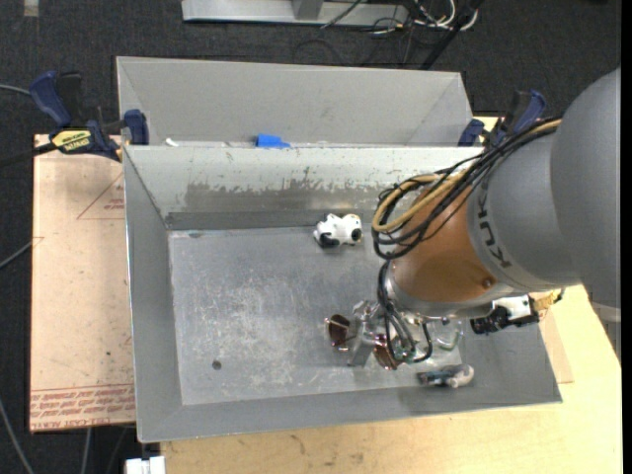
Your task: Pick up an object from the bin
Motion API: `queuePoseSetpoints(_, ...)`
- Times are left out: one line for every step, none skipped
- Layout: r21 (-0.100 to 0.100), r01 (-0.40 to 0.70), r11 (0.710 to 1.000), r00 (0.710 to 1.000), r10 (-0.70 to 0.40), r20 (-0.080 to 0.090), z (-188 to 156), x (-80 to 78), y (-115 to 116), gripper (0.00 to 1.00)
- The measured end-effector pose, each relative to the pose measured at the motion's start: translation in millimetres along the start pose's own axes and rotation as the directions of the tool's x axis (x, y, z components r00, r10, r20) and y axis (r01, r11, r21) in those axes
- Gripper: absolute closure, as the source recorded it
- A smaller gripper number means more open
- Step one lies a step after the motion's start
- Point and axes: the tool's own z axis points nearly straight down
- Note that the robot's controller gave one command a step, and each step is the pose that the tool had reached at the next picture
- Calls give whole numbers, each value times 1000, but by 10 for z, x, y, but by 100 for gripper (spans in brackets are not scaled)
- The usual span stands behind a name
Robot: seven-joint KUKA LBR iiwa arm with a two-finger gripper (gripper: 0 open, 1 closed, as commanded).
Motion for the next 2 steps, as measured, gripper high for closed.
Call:
queuePoseSetpoints(1, 0, 1000, 1000, 0, -5, -42, 11, -3, 100)
queuePoseSetpoints(2, 1, 1000, 1000, -1, -7, -189, 18, -5, 100)
